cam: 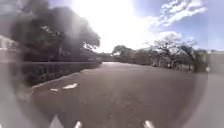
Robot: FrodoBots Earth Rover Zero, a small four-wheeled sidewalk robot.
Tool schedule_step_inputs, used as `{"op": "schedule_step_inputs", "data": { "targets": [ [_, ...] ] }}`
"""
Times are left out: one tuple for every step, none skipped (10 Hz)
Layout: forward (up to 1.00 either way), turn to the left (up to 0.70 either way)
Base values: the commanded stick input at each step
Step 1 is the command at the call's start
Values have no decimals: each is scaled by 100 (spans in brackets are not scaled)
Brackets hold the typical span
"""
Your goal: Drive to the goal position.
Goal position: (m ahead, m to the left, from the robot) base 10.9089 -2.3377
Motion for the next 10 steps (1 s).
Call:
{"op": "schedule_step_inputs", "data": {
  "targets": [
    [50,-31],
    [50,-49],
    [50,-50],
    [50,-50],
    [50,-50],
    [50,-50],
    [50,-50],
    [50,-50],
    [50,-46],
    [50,-27]
  ]
}}
